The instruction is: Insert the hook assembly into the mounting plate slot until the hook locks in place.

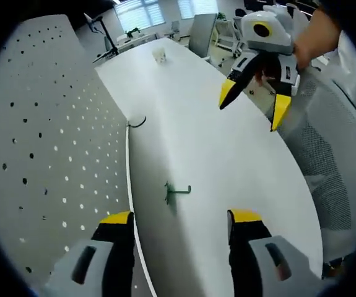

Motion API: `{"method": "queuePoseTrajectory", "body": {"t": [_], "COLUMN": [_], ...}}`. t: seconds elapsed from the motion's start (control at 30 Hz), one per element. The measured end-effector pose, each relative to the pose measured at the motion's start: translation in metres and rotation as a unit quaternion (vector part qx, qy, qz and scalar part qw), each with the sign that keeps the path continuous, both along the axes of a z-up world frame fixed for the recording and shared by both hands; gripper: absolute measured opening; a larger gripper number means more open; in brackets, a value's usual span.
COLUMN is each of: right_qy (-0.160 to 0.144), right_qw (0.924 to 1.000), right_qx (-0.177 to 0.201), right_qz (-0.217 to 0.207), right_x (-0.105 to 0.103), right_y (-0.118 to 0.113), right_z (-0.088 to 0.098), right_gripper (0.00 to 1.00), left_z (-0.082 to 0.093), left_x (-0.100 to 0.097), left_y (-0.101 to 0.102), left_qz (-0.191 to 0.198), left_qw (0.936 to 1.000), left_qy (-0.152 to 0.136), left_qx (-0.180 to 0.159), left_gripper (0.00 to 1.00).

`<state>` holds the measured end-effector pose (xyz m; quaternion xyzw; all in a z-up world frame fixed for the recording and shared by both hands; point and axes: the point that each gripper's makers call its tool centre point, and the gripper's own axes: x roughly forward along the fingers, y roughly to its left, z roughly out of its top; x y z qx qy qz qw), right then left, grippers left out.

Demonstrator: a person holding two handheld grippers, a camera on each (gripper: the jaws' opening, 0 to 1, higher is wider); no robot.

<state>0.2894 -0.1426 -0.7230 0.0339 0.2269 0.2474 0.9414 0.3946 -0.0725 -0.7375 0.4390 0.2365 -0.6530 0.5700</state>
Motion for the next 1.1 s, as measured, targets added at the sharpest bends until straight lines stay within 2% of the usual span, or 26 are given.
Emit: {"method": "queuePoseTrajectory", "body": {"t": [0.37,0.77,1.1], "right_qy": [-0.003,0.0,-0.001], "right_qw": [0.9999,1.0,0.9998], "right_qx": [0.007,0.007,0.012], "right_qz": [-0.008,-0.007,-0.014], "right_x": [0.003,0.002,0.003], "right_y": [-0.003,-0.003,-0.008], "right_z": [0.001,0.0,0.001], "right_gripper": [0.48,0.48,0.48], "left_z": [-0.014,-0.04,-0.06], "left_x": [0.006,0.014,0.018], "left_y": [-0.015,-0.025,-0.032], "left_qz": [-0.028,-0.033,-0.044], "left_qw": [0.9995,0.9981,0.9965], "left_qy": [0.006,0.019,0.026], "left_qx": [0.015,0.048,0.066], "left_gripper": [0.59,0.58,0.53]}}
